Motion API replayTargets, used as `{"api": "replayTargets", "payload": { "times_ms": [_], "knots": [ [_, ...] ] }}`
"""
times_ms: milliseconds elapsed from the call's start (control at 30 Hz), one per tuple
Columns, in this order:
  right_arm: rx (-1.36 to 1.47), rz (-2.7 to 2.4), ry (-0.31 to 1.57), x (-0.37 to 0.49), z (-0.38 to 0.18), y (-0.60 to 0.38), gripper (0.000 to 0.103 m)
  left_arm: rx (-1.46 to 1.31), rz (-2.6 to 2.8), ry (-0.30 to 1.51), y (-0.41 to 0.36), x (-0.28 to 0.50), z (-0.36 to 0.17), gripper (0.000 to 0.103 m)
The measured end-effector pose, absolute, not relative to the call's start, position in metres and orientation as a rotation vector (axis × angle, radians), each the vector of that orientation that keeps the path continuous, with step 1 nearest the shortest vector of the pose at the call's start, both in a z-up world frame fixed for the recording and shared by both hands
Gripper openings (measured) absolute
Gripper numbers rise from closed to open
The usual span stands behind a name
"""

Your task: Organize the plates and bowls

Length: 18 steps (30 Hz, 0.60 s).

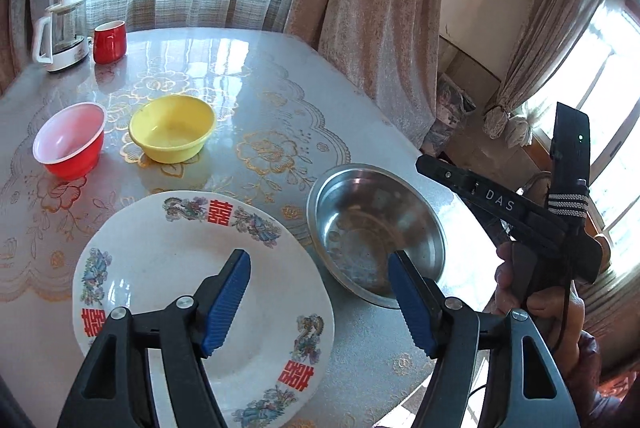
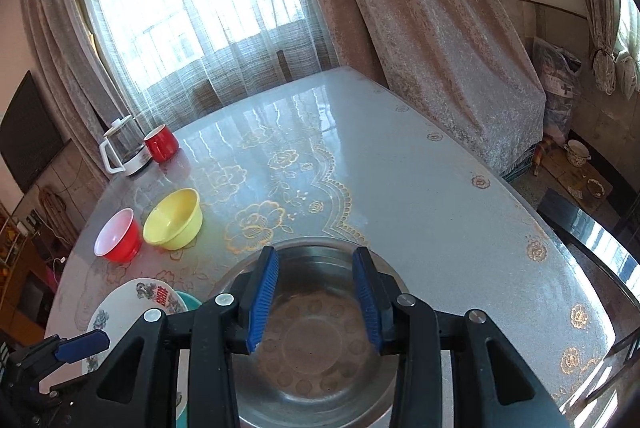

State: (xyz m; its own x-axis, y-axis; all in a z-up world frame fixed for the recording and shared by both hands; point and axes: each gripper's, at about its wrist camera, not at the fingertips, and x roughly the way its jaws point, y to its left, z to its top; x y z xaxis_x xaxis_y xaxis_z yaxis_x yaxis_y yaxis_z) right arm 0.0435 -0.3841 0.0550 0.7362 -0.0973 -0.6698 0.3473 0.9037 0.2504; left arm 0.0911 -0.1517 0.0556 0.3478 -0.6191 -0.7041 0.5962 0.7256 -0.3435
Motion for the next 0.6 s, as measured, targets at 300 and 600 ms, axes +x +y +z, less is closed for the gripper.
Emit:
{"api": "replayTargets", "payload": {
  "times_ms": [300, 600],
  "knots": [
    [0.402, -0.017, 0.802, 0.090, 0.044, -0.336, 0.039, -0.158, -0.618, 0.967, -0.090, 0.143, 0.043, 0.070],
    [0.578, 0.176, 0.928, 0.152, 0.023, -0.303, 0.036, -0.234, -0.535, 0.926, -0.052, 0.189, 0.034, 0.072]
  ]
}}
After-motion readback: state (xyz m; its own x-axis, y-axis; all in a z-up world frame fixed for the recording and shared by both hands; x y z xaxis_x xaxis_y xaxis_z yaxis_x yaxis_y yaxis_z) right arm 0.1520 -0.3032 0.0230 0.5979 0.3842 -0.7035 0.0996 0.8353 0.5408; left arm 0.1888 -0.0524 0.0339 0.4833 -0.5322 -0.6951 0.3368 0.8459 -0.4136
